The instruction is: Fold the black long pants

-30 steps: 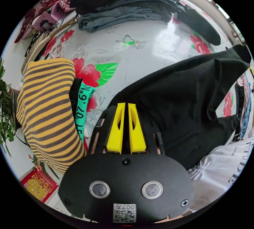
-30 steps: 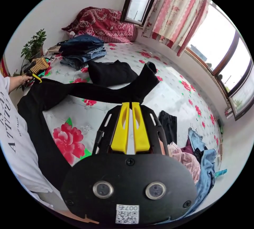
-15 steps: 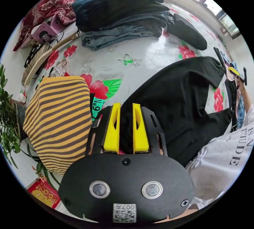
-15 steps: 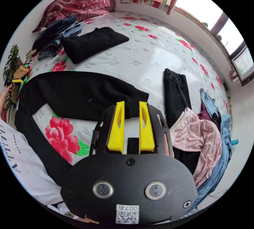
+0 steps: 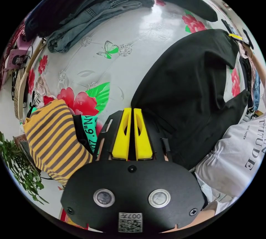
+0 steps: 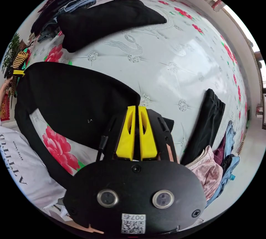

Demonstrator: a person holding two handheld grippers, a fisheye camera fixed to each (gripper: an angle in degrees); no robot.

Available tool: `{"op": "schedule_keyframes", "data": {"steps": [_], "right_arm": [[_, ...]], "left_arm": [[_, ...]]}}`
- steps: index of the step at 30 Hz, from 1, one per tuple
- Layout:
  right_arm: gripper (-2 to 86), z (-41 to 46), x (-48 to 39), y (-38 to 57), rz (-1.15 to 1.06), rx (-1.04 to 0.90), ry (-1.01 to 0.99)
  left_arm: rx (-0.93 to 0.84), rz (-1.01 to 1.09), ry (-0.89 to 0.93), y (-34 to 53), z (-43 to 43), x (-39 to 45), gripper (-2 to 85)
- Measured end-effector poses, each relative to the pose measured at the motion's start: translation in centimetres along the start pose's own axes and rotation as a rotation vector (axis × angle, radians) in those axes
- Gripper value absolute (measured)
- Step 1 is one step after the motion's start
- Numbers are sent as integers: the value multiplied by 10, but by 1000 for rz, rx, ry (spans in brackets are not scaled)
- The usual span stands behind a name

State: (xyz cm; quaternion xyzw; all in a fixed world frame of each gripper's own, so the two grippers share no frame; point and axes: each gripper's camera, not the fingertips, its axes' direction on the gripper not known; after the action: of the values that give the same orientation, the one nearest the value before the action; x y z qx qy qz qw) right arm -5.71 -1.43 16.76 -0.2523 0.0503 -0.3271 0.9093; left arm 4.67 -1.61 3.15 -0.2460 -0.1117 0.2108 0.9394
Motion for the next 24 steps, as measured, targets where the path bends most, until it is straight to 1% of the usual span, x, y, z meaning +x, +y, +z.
{"op": "schedule_keyframes", "data": {"steps": [1, 2, 4, 6, 10, 12, 15, 17, 19, 20, 22, 24], "right_arm": [[2, -28, 3, 12, 21, 83, 2], [2, -43, 5, 19, 34, 123, -10], [0, -107, 7, 56, 67, 291, -29], [-1, -149, 2, 88, 70, 371, -11], [-1, -229, -20, 175, 100, 511, 35], [-1, -251, -32, 219, 123, 538, 55], [0, -254, -51, 294, 165, 485, 85], [0, -234, -60, 338, 209, 402, 69], [0, -184, -73, 390, 270, 231, 30], [0, -168, -76, 401, 288, 190, 8], [-1, -102, -88, 442, 373, 40, -86], [-1, -66, -93, 460, 419, -31, -153]], "left_arm": [[13, -1, -8, 3, -3, 1, -6], [46, -2, -26, 12, -13, 3, -8], [119, -2, -40, 30, -36, 7, -9], [234, -8, -15, 62, -73, 11, -9], [368, 38, -26, 122, -126, 34, -9], [438, 64, -24, 168, -152, 53, -9], [492, 109, -24, 224, -163, 83, -9], [471, 132, -19, 249, -152, 103, -9], [429, 131, 20, 265, -131, 119, -9], [375, 133, 33, 271, -110, 130, -9], [294, 113, 61, 273, -73, 143, -9], [171, 120, 85, 266, -25, 156, -9]]}}
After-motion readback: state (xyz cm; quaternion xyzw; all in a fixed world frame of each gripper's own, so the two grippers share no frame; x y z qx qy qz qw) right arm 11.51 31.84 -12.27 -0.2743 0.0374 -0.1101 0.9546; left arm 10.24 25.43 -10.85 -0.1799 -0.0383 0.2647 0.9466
